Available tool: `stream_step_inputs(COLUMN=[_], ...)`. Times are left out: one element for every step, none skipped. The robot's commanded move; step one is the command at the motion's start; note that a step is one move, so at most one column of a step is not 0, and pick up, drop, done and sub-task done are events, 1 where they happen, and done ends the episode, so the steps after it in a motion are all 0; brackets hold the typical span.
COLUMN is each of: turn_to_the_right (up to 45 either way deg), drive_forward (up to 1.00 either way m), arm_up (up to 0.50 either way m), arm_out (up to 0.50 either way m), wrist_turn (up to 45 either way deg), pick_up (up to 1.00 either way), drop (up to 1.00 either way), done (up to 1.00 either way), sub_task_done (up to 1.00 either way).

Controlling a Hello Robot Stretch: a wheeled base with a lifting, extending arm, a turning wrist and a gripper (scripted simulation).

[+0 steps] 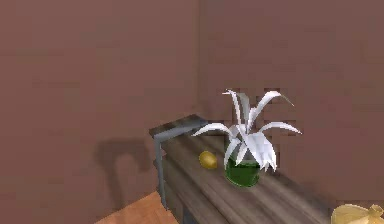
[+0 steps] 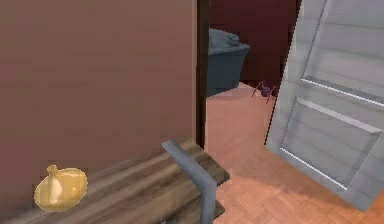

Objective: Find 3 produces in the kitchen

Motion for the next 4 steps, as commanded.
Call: stream_step_inputs(turn_to_the_right=[0.0, 45.0, 45.0, 45.0], drive_forward=[0.00, 0.00, 0.00, 0.00], arm_up=[0.00, 0.00, 0.00, 0.00], arm_out=[0.00, 0.00, 0.00, 0.00], wrist_turn=[0.0, 0.0, 0.0, 0.0], pick_up=[0.00, 0.00, 0.00, 0.00], drop=[0.00, 0.00, 0.00, 0.00], done=[0.00, 0.00, 0.00, 0.00], sub_task_done=[1.00, 0.00, 0.00, 0.00])
